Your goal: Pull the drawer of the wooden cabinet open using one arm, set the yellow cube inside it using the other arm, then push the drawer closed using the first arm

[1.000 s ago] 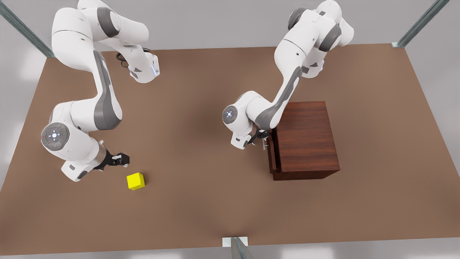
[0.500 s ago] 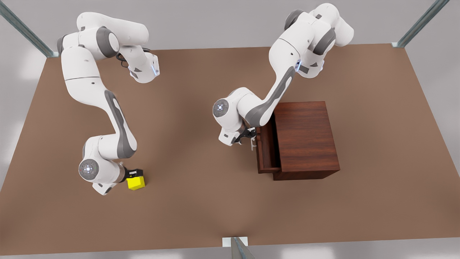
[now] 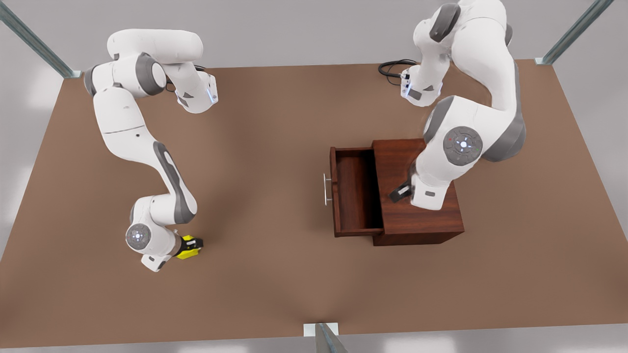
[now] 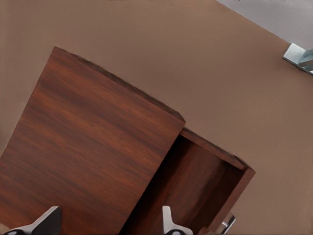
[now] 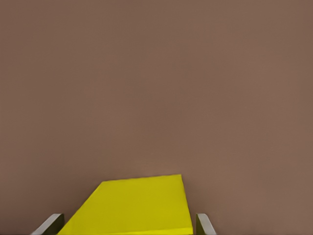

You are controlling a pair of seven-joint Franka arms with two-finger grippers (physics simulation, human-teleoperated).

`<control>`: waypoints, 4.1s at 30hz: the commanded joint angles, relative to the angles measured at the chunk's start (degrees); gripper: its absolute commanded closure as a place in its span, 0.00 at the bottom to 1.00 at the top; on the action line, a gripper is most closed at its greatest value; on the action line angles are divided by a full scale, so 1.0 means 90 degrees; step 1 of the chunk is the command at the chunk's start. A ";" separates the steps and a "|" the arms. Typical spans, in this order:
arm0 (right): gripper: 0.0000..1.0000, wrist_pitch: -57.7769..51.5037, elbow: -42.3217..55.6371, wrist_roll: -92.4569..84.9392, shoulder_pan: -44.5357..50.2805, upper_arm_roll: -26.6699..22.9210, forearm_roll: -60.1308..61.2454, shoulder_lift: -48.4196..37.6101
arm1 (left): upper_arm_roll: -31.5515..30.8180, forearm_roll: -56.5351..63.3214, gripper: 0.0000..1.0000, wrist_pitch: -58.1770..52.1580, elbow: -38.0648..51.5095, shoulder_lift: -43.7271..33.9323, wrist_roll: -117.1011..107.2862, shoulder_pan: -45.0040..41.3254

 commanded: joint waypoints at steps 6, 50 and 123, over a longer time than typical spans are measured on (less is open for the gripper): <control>0.42 0.0253 0.0032 -0.0303 -0.0019 0.0022 -0.0149 -0.0049 | 0.0017 -0.1180 0.79 -0.0336 -0.0027 -0.0527 -0.2451 0.0909; 0.00 -0.1631 0.3675 0.8175 0.4455 0.0422 -0.0452 -0.0107 | 0.0007 -0.1561 0.79 0.0679 -0.0437 -0.0362 -0.4628 0.0226; 0.00 -0.4191 0.0784 0.0166 0.1094 -0.0603 0.0407 -0.3975 | -0.0247 0.0226 0.00 0.0436 -0.1219 -0.1025 0.5370 0.1104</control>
